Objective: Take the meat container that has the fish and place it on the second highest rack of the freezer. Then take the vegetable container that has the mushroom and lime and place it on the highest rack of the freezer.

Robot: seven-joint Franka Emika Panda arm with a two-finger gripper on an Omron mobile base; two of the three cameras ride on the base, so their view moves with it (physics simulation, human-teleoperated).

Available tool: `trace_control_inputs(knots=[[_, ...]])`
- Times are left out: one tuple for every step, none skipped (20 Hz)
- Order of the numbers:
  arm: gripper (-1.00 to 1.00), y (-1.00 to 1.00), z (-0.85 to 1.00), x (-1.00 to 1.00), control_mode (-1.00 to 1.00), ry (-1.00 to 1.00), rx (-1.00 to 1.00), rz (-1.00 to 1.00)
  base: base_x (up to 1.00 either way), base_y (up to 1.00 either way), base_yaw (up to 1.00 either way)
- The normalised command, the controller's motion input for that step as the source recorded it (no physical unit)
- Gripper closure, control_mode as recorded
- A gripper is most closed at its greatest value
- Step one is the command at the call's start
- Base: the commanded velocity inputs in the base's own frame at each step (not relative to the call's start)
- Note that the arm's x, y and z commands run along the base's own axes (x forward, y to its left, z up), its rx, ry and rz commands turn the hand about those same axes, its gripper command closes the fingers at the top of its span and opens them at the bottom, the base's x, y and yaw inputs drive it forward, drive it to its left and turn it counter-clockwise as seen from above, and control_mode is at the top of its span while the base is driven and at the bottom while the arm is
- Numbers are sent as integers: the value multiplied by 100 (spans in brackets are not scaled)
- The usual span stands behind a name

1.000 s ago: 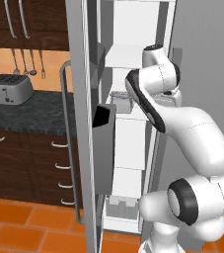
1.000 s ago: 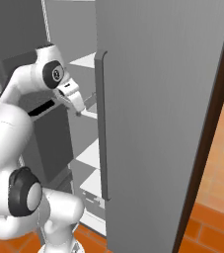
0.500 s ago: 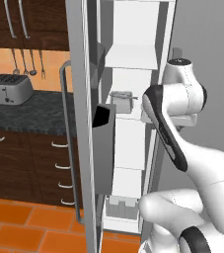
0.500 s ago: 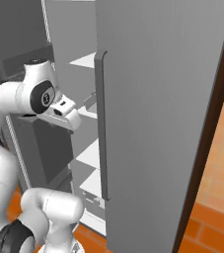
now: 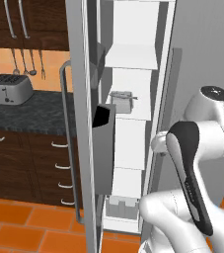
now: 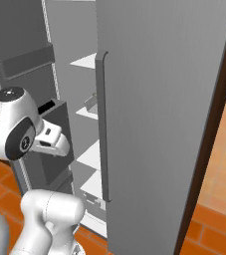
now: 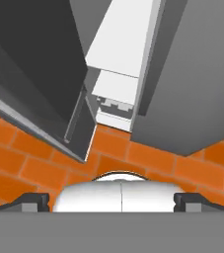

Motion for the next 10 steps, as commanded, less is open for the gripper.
trace_control_inputs(knots=[[-100,0,0,-71,-100,-17,0,17,0,0,0],[-100,0,0,-47,-100,-13,0,14,0,0,0],[-100,0,0,-34,-100,-13,0,12,0,0,0],[-100,0,0,-29,-100,-14,0,10,0,0,0],[-100,0,0,-11,-100,-2,0,3,0,0,0],[-100,0,0,-1,-100,0,0,0,0,0,0],[-100,0,0,0,-100,0,0,0,0,0,0],[-100,0,0,0,-100,0,0,0,0,0,0],[-100,0,0,0,-100,0,0,0,0,0,0],[-100,0,0,0,-100,0,0,0,0,0,0]])
